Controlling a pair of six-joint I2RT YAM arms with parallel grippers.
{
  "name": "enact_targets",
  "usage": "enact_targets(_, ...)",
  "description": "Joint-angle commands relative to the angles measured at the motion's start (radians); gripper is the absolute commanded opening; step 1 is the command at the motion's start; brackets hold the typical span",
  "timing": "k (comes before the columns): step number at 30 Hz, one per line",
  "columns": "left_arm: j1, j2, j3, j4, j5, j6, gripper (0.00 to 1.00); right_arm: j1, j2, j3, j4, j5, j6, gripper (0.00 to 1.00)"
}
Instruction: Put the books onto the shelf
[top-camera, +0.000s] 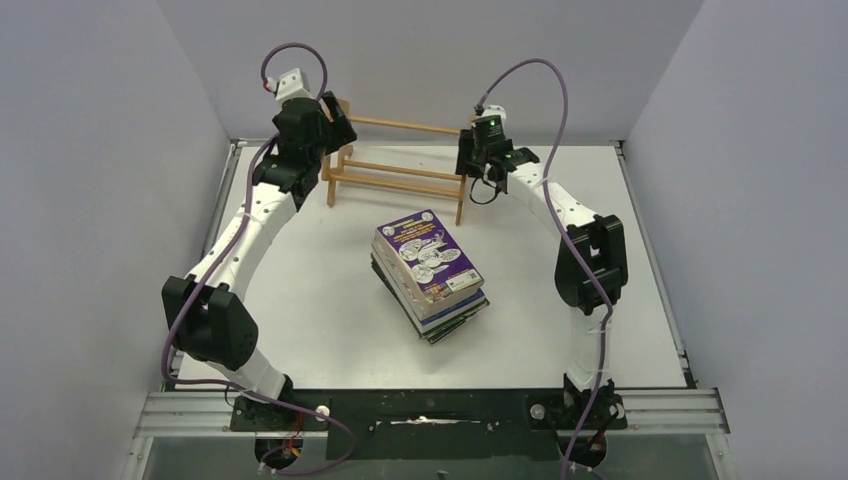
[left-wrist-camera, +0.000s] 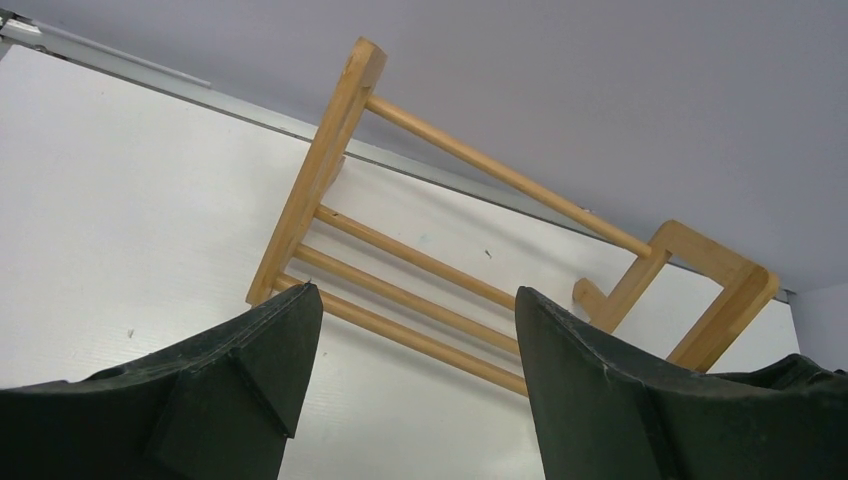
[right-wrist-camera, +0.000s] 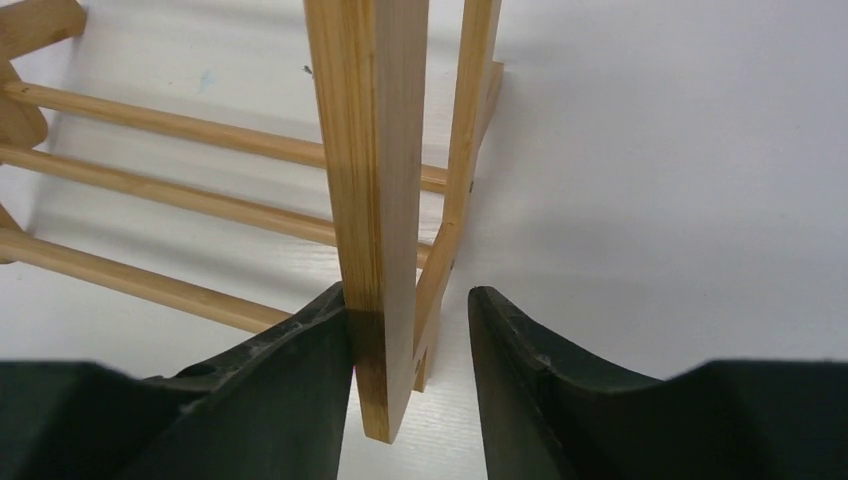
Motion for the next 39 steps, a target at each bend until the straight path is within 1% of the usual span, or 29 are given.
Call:
enact_targets(1,0.008,-0.043,0.004,0.049,0.019,-0.005,0.70,-0.038,-0.070,-0.034,0.028,0.058,-0.007,0.37)
enact_targets(3,0.008,-0.043,0.001,0.049,0.020,-0.007,0.70,-0.056,-0.081,-0.052,0.034,0.051,-0.009,0.27)
enact_targets(4,0.007,-0.043,0.000,0.049,0.020,-0.007,0.70,-0.064,-0.087,-0.061,0.038,0.050,-0.010,0.23)
enact_targets(5,0.008,-0.041,-0.002,0.050,0.021,-0.008,0.70,-0.073,-0.096,-0.074,0.041,0.050,-0.012,0.22)
enact_targets(12,0.007,-0.031,-0.013,0.053,0.037,-0.021,0.69,-0.153,-0.162,-0.168,0.075,0.041,-0.048,0.17)
enact_targets(16,0.007,-0.018,-0.016,0.047,0.061,-0.031,0.68,-0.227,-0.190,-0.204,0.096,-0.003,-0.099,0.14)
enact_targets(19,0.008,-0.022,-0.037,0.054,0.075,-0.040,0.67,-0.258,-0.195,-0.217,0.116,-0.027,-0.126,0.11)
enact_targets(23,0.008,-0.031,-0.059,0.063,0.089,-0.048,0.66,-0.273,-0.181,-0.212,0.132,-0.038,-0.136,0.06)
enact_targets(30,0.008,-0.045,-0.066,0.052,0.088,-0.049,0.66,-0.276,-0.185,-0.222,0.152,-0.057,-0.146,0.08)
enact_targets(33,0.008,-0.049,-0.067,0.049,0.088,-0.047,0.66,-0.276,-0.200,-0.237,0.168,-0.072,-0.202,0.07)
enact_targets(36,0.008,-0.052,-0.068,0.047,0.088,-0.045,0.66,-0.276,-0.212,-0.252,0.169,-0.069,-0.287,0.02)
enact_targets(39,0.008,-0.053,-0.068,0.045,0.087,-0.044,0.65,-0.278,-0.231,-0.278,0.171,-0.059,-0.337,0.00)
